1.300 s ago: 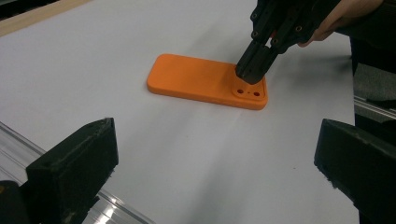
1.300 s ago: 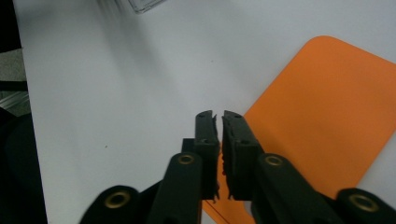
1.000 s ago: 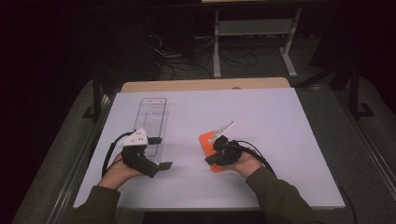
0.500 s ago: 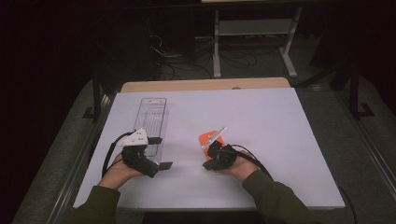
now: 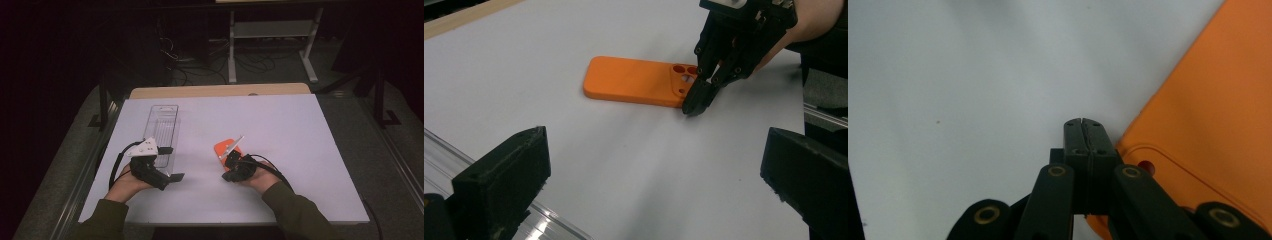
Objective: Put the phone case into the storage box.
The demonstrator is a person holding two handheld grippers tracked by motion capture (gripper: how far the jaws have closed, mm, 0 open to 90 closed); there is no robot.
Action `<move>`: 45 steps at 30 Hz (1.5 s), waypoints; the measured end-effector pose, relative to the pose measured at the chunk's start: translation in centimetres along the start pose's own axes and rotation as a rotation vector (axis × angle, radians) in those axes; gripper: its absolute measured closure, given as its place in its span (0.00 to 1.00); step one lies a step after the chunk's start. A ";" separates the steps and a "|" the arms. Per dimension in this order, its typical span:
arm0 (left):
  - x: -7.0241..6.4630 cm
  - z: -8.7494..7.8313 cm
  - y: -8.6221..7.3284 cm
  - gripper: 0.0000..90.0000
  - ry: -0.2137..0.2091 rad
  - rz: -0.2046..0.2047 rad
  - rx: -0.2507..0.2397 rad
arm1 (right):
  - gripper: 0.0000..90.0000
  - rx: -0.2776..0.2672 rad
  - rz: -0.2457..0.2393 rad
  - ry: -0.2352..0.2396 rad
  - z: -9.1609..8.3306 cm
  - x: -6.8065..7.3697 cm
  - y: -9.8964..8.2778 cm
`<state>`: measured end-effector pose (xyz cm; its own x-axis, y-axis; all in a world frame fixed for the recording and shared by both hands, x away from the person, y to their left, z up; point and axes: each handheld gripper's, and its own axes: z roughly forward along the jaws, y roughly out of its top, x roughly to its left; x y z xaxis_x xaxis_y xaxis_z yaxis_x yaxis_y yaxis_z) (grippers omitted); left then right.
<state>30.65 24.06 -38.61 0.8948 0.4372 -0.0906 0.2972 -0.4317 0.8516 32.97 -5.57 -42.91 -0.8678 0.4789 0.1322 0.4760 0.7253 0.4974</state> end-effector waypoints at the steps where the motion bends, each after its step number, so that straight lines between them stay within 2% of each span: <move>1: 0.0 0.0 0.0 0.00 0.000 -0.001 -0.002 | 0.98 0.001 0.005 -0.003 -0.1 -0.1 -0.1; 14: 0.0 -0.1 0.0 0.00 0.001 -0.001 -0.005 | 0.98 0.010 0.046 -0.058 -1.2 -1.9 -1.4; 18: 0.0 -0.1 0.0 0.00 0.001 -0.002 -0.006 | 0.98 0.012 0.077 -0.070 -1.7 -2.5 -1.9; 23: 0.0 -0.1 0.0 0.00 0.001 0.000 -0.003 | 0.98 0.006 0.079 -0.068 -1.9 -2.7 -2.0; 26: 0.0 -0.1 0.0 0.00 0.001 0.000 -0.004 | 0.97 -0.017 0.093 -0.060 -2.3 -2.6 -2.0; 27: 0.0 -0.1 0.0 0.00 0.001 -0.001 -0.004 | 0.92 -0.037 0.091 -0.061 -2.7 -2.5 -2.1; 29: 0.0 0.0 0.0 0.00 0.001 0.001 -0.001 | 0.91 -0.043 0.090 -0.061 -2.8 -2.6 -2.1; 30: 0.0 0.0 0.0 0.00 0.000 0.002 0.001 | 0.85 -0.069 0.096 -0.066 -3.4 -2.5 -2.3; 32: -0.1 0.0 0.0 0.00 0.001 0.001 0.002 | 0.83 -0.082 0.096 -0.067 -3.7 -2.5 -2.4; 33: -0.1 0.0 0.0 0.00 0.000 -0.001 0.003 | 0.79 -0.096 0.099 -0.064 -4.0 -2.5 -2.5; 34: -0.1 0.0 0.0 0.00 -0.001 -0.002 0.003 | 0.73 -0.130 0.097 -0.089 -4.5 -2.5 -2.8; 36: -0.1 0.0 0.0 0.00 -0.002 -0.001 0.003 | 0.70 -0.136 0.101 -0.085 -4.7 -2.5 -3.0; 45: -0.1 -0.1 0.0 0.00 0.001 0.005 0.007 | 0.33 -0.252 0.132 -0.147 -6.8 -2.4 -5.2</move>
<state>30.57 24.08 -38.57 0.8958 0.4361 -0.0856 0.2951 -0.4396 0.8483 31.61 -13.90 -39.97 -0.7622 0.6406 0.0933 0.5170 0.5157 0.6833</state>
